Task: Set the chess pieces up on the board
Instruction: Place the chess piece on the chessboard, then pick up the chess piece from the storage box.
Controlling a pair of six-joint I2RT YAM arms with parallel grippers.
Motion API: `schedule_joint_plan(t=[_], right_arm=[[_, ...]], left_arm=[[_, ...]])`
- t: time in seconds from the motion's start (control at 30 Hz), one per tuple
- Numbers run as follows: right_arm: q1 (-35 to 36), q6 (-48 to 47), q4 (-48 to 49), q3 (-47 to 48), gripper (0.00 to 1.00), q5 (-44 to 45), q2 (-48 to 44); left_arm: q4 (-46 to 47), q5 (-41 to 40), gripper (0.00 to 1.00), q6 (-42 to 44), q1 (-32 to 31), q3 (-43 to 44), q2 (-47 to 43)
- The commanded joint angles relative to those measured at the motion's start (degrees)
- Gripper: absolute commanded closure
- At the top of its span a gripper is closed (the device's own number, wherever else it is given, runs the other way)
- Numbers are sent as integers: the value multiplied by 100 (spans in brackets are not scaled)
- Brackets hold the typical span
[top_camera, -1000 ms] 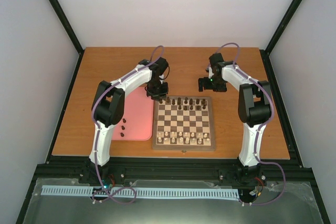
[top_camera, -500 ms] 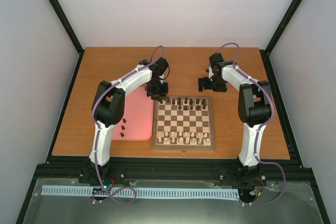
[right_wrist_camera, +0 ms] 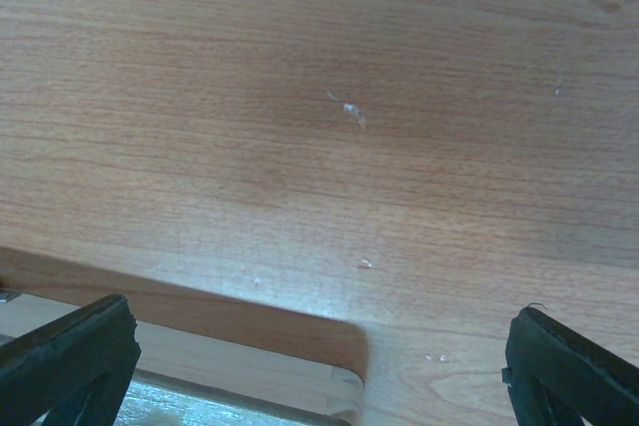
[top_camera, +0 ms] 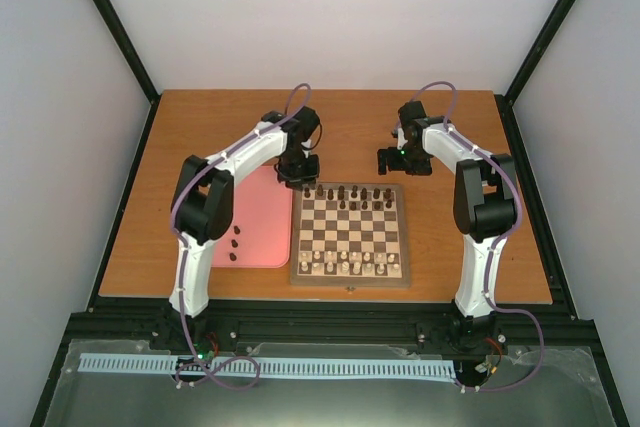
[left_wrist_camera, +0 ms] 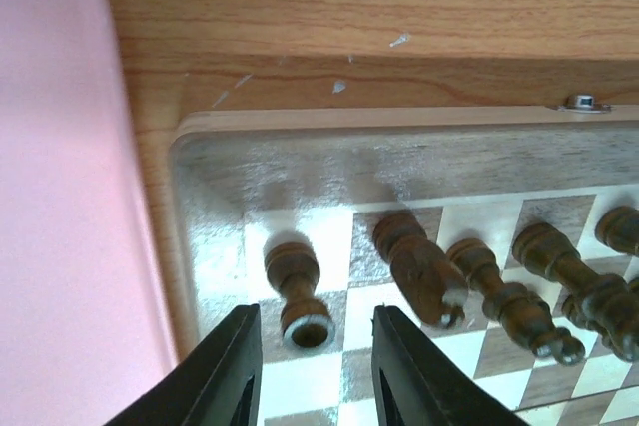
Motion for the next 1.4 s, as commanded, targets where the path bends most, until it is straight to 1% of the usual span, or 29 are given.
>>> schedule_joint_plan(t=[0.0, 0.07, 0.13, 0.2, 0.3, 0.43, 0.5, 0.57, 0.63, 0.73, 0.93, 1.37], right_arm=[[6, -65, 10, 56, 0, 11, 48], [5, -51, 18, 42, 0, 17, 45], [6, -41, 10, 46, 0, 19, 45], [5, -47, 11, 39, 0, 42, 20], [4, -40, 27, 19, 0, 69, -23], [0, -22, 35, -23, 0, 30, -49], [1, -21, 53, -53, 0, -1, -56], [5, -21, 60, -48, 0, -27, -39], [13, -12, 53, -32, 0, -61, -14], [10, -10, 37, 3, 0, -125, -4], [8, -13, 49, -37, 0, -158, -35], [12, -21, 62, -54, 0, -187, 5]], left_arm=[[-251, -294, 66, 124, -70, 391, -539], [-364, -570, 62, 168, -64, 540, -682], [-532, -879, 60, 234, -53, 695, -812], [-631, -1150, 55, 237, 11, 627, -1006], [-366, -1360, 49, 18, 284, -421, -1769], [65, -1305, 49, -518, 975, -2198, -2922], [103, -1502, 49, -609, 1166, -2741, -3387], [165, -1704, 49, -654, 1236, -3129, -3644], [262, -1705, 51, -712, 1301, -3446, -3711], [572, -1507, 60, -766, 1396, -3878, -3739], [727, -1524, 67, -689, 1401, -4127, -3507], [1060, -1171, 67, -742, 1489, -4718, -3334]])
